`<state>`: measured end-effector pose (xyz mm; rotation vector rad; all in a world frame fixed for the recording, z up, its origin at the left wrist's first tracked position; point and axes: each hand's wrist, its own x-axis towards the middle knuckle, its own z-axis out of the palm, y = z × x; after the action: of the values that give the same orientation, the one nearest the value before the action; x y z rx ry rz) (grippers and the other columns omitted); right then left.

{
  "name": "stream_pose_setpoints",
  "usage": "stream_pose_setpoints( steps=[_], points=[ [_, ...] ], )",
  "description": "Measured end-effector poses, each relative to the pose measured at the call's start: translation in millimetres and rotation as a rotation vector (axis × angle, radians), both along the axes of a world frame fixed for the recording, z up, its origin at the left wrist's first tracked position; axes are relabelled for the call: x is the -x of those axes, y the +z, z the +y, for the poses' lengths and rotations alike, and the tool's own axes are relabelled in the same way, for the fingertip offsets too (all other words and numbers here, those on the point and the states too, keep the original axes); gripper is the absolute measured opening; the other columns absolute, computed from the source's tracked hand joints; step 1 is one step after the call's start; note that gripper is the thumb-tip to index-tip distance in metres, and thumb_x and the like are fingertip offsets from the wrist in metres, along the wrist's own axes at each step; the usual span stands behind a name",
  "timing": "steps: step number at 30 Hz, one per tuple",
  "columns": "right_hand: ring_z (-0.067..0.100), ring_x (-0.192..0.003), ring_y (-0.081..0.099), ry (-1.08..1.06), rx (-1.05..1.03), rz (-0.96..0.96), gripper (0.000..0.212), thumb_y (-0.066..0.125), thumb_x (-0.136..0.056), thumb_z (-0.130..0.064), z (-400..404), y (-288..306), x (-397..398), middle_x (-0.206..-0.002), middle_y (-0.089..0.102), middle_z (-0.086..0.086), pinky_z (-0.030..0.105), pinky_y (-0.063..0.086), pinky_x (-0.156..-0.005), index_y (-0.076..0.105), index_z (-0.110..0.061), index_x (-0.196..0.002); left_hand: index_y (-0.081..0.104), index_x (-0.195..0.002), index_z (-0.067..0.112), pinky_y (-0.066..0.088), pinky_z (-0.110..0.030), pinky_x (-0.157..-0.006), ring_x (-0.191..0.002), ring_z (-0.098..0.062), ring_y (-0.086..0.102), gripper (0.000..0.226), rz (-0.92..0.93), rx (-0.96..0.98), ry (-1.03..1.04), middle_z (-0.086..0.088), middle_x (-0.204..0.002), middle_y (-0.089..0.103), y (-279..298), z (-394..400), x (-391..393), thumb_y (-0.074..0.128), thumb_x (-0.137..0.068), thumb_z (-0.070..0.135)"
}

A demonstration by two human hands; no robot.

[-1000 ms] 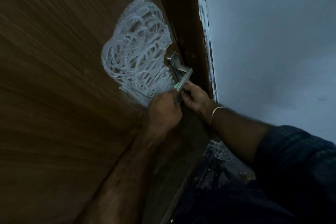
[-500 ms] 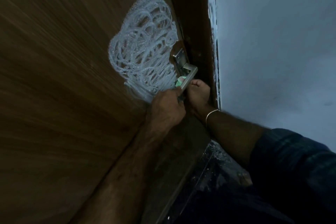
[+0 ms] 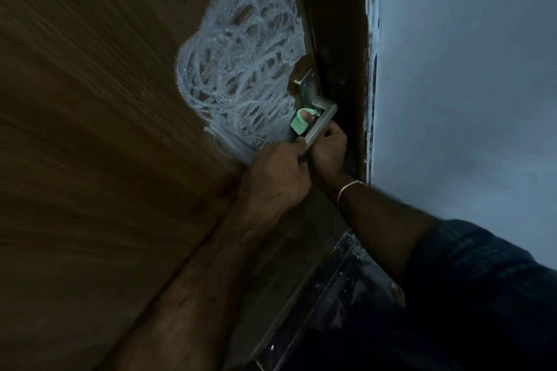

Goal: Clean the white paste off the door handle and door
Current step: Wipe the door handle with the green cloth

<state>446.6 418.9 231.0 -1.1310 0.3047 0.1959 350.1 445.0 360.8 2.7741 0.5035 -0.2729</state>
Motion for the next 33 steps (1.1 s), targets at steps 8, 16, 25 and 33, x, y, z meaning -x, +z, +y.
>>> stream_pose_setpoints(
  steps=[8, 16, 25, 33],
  points=[
    [0.021, -0.095, 0.072, 0.001, -0.049, -0.084, 0.047, 0.082, -0.077, -0.033, 1, 15, -8, -0.105, 0.075, 0.010, 0.036, 0.059, -0.080, 0.068, -0.005, -0.111, 0.045, -0.150, 0.021, 0.039, -0.025, -0.105, -0.129, -0.020, 0.054, 0.050, -0.016, -0.018, -0.023, -0.003, -0.144, 0.057, 3, 2, -1, 0.054, -0.101, 0.024],
    [0.030, -0.093, 0.069, 0.025, 0.087, -0.061, 0.042, 0.080, -0.076, -0.040, -7, -4, 3, -0.091, 0.071, 0.009, 0.047, 0.058, -0.083, 0.066, -0.005, -0.094, 0.046, -0.150, 0.021, 0.039, -0.028, -0.109, -0.131, -0.020, 0.053, 0.051, -0.008, -0.016, -0.028, -0.003, -0.146, 0.056, 1, 2, -1, 0.056, -0.100, 0.024],
    [0.036, -0.097, 0.067, 0.022, 0.077, -0.042, 0.031, 0.077, -0.082, -0.012, -18, -7, 2, -0.103, 0.068, 0.025, 0.051, 0.056, -0.088, 0.061, 0.009, -0.099, 0.045, -0.150, 0.024, 0.044, -0.027, -0.098, -0.121, -0.021, 0.058, 0.050, 0.015, 0.004, -0.002, -0.004, -0.143, 0.056, 3, 1, -1, 0.054, -0.101, 0.024],
    [0.030, -0.105, 0.060, -0.007, -0.299, 0.123, 0.034, 0.053, -0.092, 0.011, -28, 0, -8, -0.110, 0.065, 0.018, 0.045, 0.050, -0.101, 0.056, 0.010, -0.126, 0.048, -0.148, 0.022, 0.046, -0.025, -0.094, -0.111, -0.017, 0.059, 0.047, -0.010, 0.045, 0.002, -0.004, -0.140, 0.058, 1, 4, -2, 0.053, -0.101, 0.021]
  ],
)
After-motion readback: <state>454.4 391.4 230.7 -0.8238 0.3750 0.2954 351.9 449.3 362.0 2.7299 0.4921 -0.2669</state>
